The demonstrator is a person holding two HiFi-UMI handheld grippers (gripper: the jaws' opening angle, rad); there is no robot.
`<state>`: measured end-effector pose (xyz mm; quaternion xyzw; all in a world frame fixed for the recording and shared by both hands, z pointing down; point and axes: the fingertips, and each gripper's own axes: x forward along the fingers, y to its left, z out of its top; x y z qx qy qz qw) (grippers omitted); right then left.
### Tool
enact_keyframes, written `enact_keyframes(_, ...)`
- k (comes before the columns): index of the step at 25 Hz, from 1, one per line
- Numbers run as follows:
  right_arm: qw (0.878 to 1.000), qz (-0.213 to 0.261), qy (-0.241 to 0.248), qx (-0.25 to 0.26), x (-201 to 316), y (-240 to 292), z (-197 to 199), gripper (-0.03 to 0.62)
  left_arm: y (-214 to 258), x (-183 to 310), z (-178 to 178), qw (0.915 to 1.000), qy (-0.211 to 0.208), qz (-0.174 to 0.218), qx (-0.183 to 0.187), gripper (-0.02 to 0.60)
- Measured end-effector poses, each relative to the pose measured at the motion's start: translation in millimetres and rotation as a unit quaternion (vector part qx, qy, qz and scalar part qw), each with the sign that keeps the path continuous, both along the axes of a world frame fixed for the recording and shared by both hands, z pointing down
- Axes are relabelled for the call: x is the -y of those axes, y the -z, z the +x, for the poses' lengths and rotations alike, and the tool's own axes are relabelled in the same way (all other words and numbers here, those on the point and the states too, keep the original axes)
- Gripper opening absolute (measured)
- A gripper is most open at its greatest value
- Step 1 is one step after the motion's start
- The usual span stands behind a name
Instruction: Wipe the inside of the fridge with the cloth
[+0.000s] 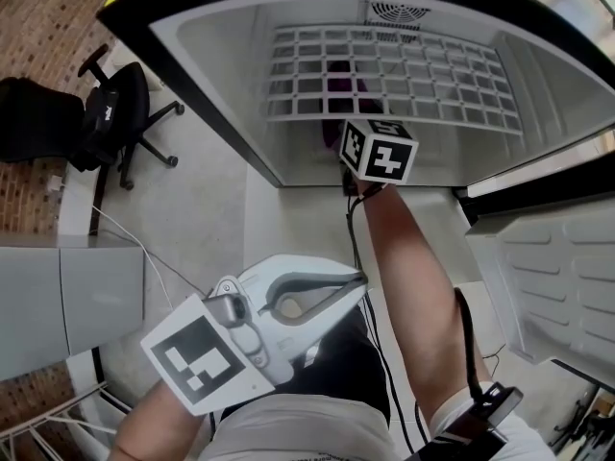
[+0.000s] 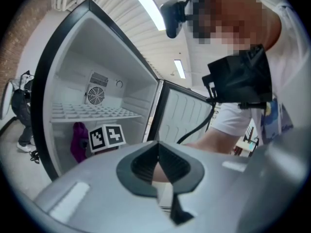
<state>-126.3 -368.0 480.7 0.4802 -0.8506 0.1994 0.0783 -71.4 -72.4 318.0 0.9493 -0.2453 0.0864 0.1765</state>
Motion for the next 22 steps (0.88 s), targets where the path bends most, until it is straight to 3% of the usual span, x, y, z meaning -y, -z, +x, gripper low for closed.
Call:
enact_keyframes(13, 0.992, 0.001, -0.110, -0.065, 20, -4, 122, 0.055, 2, 11, 39, 0.9992, -0.040, 0.000, -0.006, 0.006)
enact_keyframes(22, 0.976, 0.020, -0.159, -0.149, 25, 2, 178, 0.055, 1, 21, 70, 0.9980, -0.062, -0.004, -0.011, 0.005)
